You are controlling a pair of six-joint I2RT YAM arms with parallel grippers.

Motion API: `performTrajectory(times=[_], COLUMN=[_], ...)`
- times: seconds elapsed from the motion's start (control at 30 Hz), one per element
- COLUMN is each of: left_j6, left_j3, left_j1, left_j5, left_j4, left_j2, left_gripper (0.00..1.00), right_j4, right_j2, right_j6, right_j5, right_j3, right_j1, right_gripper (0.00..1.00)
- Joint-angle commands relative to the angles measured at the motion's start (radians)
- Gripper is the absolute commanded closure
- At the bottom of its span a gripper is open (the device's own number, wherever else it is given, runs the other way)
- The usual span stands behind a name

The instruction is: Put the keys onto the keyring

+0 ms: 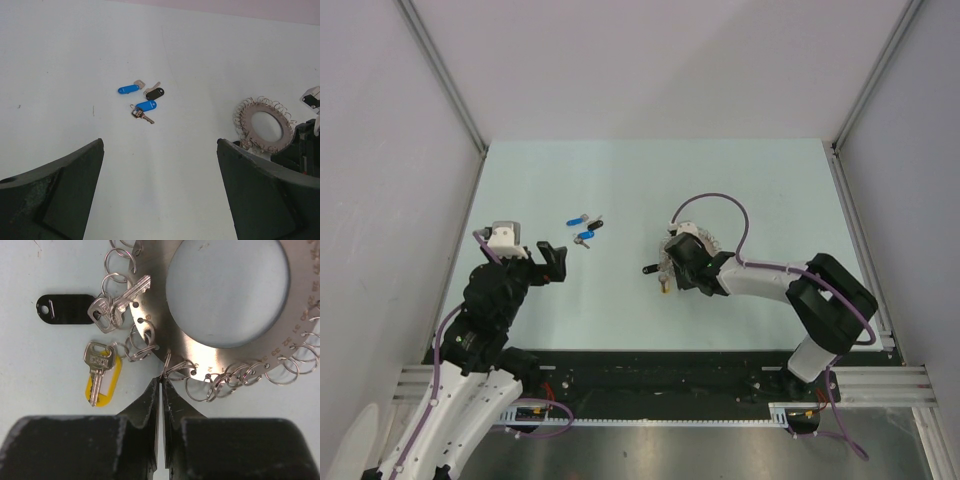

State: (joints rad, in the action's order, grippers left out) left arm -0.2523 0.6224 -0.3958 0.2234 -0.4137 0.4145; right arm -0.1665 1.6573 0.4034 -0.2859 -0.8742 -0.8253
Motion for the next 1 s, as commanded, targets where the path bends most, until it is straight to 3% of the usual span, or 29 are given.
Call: performTrajectory(times=[0.0,0.07,0.33,0.57,0.97], left_j6=[0.012,0.012,0.011,0.011,0.010], left_j3=[0.023,0.023,0.023,0.023,0.023], left_j1=[0.009,0.011,0.018,0.026,0.032], left_j5=[-0.021,-0.024,-0.038,-0.048,-0.055], left_j4=[0.010,0.010,0.013,0.015,0.015], left_j2=[0.007,0.006,0.017,0.023,0.023], left_gripper=[0.00,0.00,0.00,0.00,0.00], right_j4=[-0.047,-0.074,-0.099,-0.053,-0.039], right_j2=[-0.100,-0.131,-0.133,-0.117,-0.036], right_j6=[-0.014,-0.005,0.008,0.005,0.023], right_j5=[-0.097,-0.105,-0.079,-0.032,-0.006], right_j3=[-0.031,-0.029,-0.029,-0.029,-0.031], right_j1=[0.017,0.031,0.095,0.086,0.097], right_gripper=[0.92,0.86,0.84,0.75,0.76])
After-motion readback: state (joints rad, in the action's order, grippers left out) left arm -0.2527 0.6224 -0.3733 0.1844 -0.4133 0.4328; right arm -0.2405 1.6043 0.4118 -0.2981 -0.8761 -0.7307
